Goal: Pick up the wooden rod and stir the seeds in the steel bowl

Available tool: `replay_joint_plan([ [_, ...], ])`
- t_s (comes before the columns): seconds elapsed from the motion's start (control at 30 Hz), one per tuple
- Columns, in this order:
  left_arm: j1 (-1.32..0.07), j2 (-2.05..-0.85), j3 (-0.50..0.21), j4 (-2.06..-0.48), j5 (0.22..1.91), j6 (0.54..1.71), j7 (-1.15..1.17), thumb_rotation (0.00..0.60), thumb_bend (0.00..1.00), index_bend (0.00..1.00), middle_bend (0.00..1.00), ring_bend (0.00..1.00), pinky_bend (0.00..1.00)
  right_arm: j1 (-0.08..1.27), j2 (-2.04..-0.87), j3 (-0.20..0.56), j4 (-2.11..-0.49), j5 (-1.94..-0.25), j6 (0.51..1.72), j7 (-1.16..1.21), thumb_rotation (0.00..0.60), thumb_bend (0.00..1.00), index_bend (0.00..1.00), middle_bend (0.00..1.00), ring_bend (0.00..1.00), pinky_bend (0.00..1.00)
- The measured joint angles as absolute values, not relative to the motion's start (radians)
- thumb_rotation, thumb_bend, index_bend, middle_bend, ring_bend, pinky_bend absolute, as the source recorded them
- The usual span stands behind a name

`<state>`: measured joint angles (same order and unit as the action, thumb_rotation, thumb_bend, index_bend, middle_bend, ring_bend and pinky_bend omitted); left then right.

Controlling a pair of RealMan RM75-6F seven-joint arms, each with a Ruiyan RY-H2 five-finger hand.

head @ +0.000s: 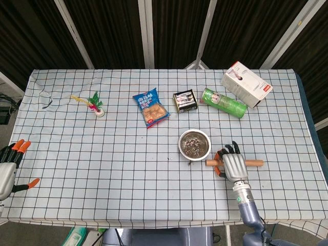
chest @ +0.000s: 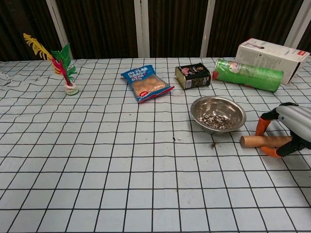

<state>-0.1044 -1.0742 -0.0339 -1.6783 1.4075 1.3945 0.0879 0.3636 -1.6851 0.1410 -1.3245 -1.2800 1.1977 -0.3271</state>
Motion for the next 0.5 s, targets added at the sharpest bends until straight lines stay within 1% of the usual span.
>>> replay_joint_plan([
  [0.1, -0.105, -1.074, -0.034, -1.679, 1.407, 1.394, 0.088, 0.600, 0.05, 0.00, 0.00, 0.00, 0.00, 0.364, -1.686, 0.139, -1.324, -1.279, 1.197, -0.323, 0.600, 0.34, 0.52, 0.43, 0.20, 0.00],
  [0.27, -0.105, -1.074, -0.033, -1.677, 1.407, 1.393, 0.087, 0.600, 0.05, 0.00, 0.00, 0.00, 0.00, 0.364, -1.686, 0.134, -1.331, -1.282, 1.198, -0.323, 0.600, 0.34, 0.53, 0.43, 0.21, 0.00],
  [0.33, -0.105, -1.074, -0.033, -1.678, 1.406, 1.393, 0.086, 0.600, 0.05, 0.00, 0.00, 0.00, 0.00, 0.364, -1.686, 0.132, -1.334, -1.284, 1.199, -0.323, 0.600, 0.34, 0.55, 0.45, 0.22, 0.00],
  [0.4, -0.105, -1.074, -0.033, -1.679, 1.406, 1.392, 0.087, 0.600, 0.04, 0.00, 0.00, 0.00, 0.00, 0.364, -1.686, 0.130, -1.336, -1.287, 1.200, -0.323, 0.600, 0.38, 0.58, 0.48, 0.24, 0.00],
  [0.5, -0.105, -1.073, -0.033, -1.680, 1.404, 1.391, 0.086, 0.600, 0.05, 0.00, 0.00, 0.00, 0.00, 0.364, -1.685, 0.126, -1.341, -1.288, 1.199, -0.322, 0.600, 0.48, 0.64, 0.52, 0.27, 0.00],
])
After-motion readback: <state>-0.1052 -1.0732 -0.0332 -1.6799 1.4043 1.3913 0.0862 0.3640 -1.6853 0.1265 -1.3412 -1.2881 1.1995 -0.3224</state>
